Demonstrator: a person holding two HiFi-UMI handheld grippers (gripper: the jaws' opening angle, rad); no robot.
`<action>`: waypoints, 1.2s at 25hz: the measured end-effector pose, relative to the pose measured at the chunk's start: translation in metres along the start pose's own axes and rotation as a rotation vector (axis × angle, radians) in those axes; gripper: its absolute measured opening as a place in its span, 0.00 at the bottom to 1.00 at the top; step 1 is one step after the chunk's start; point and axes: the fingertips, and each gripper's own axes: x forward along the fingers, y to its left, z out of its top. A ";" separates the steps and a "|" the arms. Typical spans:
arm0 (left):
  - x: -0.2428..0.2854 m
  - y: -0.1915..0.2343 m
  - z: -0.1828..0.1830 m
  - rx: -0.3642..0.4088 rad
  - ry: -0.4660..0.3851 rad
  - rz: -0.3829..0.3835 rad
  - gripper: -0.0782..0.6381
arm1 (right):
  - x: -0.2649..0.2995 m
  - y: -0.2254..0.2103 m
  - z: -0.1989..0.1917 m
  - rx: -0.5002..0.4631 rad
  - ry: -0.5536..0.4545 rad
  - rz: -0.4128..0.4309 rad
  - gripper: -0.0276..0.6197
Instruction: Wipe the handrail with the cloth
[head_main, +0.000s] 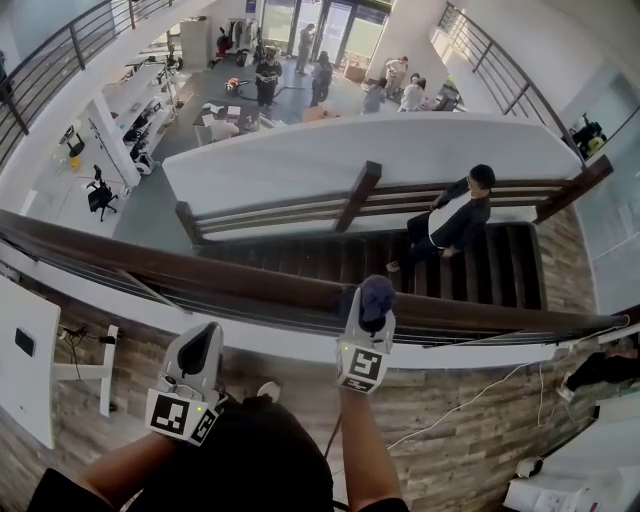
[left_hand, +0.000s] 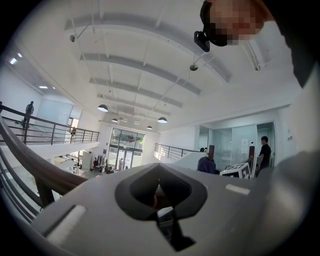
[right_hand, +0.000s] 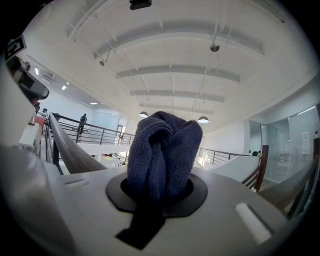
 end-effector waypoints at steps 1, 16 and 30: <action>0.000 -0.001 0.000 -0.002 0.000 0.000 0.11 | -0.001 -0.003 -0.001 -0.003 0.003 -0.002 0.15; 0.002 -0.012 -0.002 0.005 0.003 -0.015 0.11 | -0.010 -0.045 -0.012 -0.029 0.021 -0.041 0.15; 0.013 -0.022 0.001 0.011 -0.012 -0.033 0.11 | -0.017 -0.076 -0.026 -0.039 0.045 -0.068 0.15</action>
